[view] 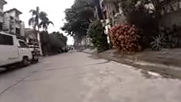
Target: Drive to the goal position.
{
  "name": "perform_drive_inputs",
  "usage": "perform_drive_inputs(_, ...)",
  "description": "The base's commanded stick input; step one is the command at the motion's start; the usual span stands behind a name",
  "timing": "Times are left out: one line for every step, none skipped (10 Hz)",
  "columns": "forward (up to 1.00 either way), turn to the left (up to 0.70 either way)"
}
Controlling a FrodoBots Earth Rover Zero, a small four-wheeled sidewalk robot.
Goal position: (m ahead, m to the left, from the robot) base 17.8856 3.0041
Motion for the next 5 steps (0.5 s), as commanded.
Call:
perform_drive_inputs(0.7, 0.03)
perform_drive_inputs(0.7, 0.03)
perform_drive_inputs(0.7, 0.03)
perform_drive_inputs(0.7, 0.03)
perform_drive_inputs(0.7, 0.02)
